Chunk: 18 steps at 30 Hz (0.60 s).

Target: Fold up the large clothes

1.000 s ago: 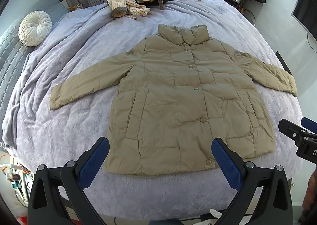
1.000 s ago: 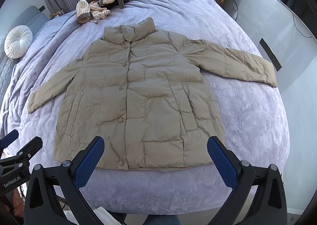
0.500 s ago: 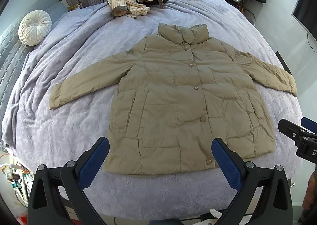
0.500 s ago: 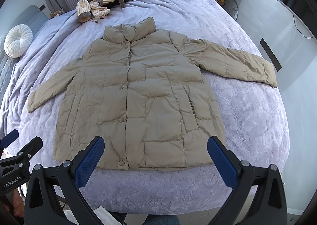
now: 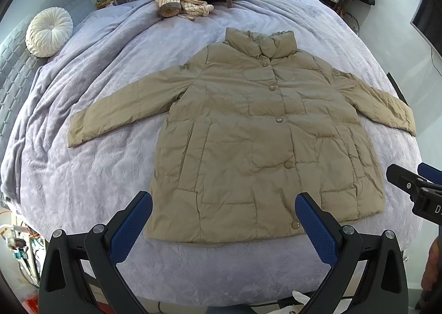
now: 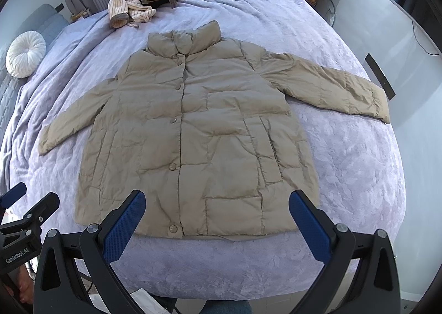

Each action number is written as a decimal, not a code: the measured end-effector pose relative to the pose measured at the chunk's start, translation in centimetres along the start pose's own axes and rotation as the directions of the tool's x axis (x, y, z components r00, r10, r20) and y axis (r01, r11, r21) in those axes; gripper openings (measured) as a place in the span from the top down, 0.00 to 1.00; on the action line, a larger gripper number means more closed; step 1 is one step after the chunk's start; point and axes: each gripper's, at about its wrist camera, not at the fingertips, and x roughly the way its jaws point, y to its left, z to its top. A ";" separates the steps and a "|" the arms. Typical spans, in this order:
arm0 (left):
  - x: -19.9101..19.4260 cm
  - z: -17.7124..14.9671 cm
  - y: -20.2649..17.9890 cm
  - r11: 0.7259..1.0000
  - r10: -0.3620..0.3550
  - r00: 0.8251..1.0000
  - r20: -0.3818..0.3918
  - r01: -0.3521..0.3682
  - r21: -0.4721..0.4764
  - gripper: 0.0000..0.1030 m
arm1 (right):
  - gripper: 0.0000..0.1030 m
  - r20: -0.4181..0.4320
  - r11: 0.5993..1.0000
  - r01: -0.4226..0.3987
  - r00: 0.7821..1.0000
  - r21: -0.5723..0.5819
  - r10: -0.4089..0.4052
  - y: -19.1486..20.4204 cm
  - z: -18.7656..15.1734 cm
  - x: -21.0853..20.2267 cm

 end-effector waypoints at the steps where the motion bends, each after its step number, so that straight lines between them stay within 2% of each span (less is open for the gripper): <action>1: 0.2 0.0 0.3 1.000 0.004 1.000 -0.007 -0.004 -0.006 0.00 | 0.00 -0.006 1.000 -0.002 1.000 -0.002 0.002 0.1 0.1 0.2; 3: 0.7 0.0 0.9 1.000 0.007 1.000 -0.011 -0.008 -0.027 0.00 | 0.00 -0.016 1.000 -0.005 1.000 -0.008 0.004 0.5 0.3 0.6; 8: 2.8 0.1 3.9 0.994 -0.041 0.999 -0.027 0.038 -0.104 0.00 | 0.00 -0.042 0.999 -0.040 0.998 -0.035 0.038 2.0 1.2 2.1; 11: 3.7 0.3 6.4 0.990 -0.021 1.000 0.001 0.021 -0.143 0.00 | 0.00 -0.059 0.996 -0.069 0.996 -0.053 0.066 3.4 2.0 3.2; 15: 6.4 1.1 11.5 0.962 -0.066 0.997 0.037 0.074 -0.265 0.00 | 0.00 -0.112 0.991 -0.126 0.986 -0.048 0.120 5.6 3.2 5.7; 18: 8.6 1.5 15.2 0.936 -0.069 0.997 0.036 0.077 -0.344 0.00 | 0.00 -0.138 0.987 -0.149 0.981 -0.065 0.139 7.7 4.0 7.7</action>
